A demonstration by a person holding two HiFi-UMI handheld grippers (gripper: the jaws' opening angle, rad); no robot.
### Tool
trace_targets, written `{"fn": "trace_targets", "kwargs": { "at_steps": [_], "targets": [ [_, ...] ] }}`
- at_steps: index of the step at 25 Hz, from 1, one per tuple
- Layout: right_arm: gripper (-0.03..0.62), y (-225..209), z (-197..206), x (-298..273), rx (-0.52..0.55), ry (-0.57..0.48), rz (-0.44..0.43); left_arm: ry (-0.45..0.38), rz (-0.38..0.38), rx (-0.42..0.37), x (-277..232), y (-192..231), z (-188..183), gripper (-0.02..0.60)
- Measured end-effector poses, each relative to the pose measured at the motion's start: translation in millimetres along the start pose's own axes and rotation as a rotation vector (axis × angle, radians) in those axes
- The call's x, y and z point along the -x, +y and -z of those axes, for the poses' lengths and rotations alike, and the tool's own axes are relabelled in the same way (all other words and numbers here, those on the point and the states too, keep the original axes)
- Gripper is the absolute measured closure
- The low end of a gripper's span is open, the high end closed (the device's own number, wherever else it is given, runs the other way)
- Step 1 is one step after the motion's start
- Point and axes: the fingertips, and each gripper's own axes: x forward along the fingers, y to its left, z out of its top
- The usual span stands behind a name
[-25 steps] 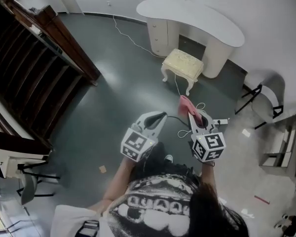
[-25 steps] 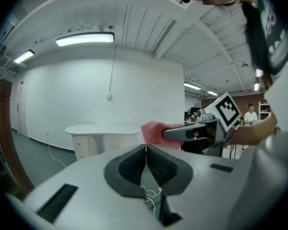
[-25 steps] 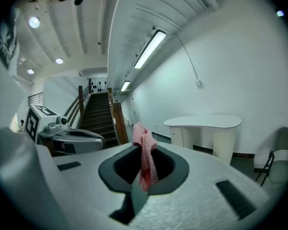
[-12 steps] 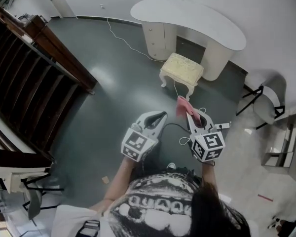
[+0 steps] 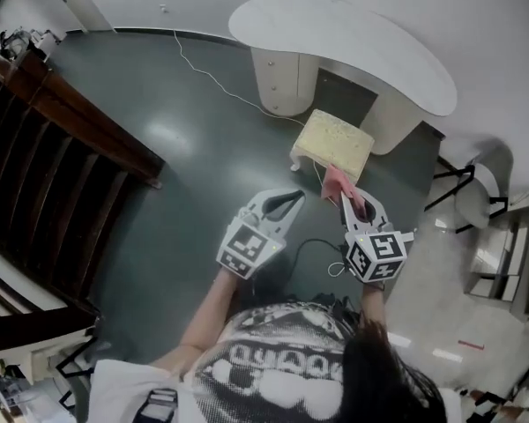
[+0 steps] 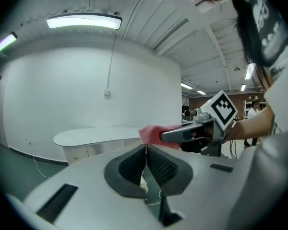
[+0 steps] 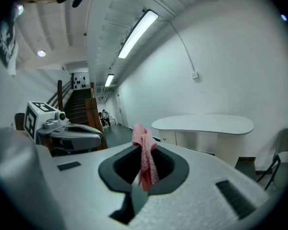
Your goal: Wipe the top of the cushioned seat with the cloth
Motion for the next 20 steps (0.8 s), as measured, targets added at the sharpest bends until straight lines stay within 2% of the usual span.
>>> {"fn": "trace_targets", "kwargs": {
  "at_steps": [3,7,14,20],
  "targets": [
    [0.580,4,-12,-42,0.012,0.009,0.028,-0.008,0.021,0.002,-6,50,-1,0.575],
    [0.581,2,-15,-75,0.005,0.036,0.062,-0.003,0.049,0.012,-18,89,2,0.575],
    [0.580,-14,-5,-103,-0.019,0.102,0.101,0.021,0.076,0.067,-37,118,19,0.575],
    [0.580,-46,-6,-134,-0.048,0.107,0.112,0.044,0.087,0.089,-65,133,26,0.575]
  ]
}}
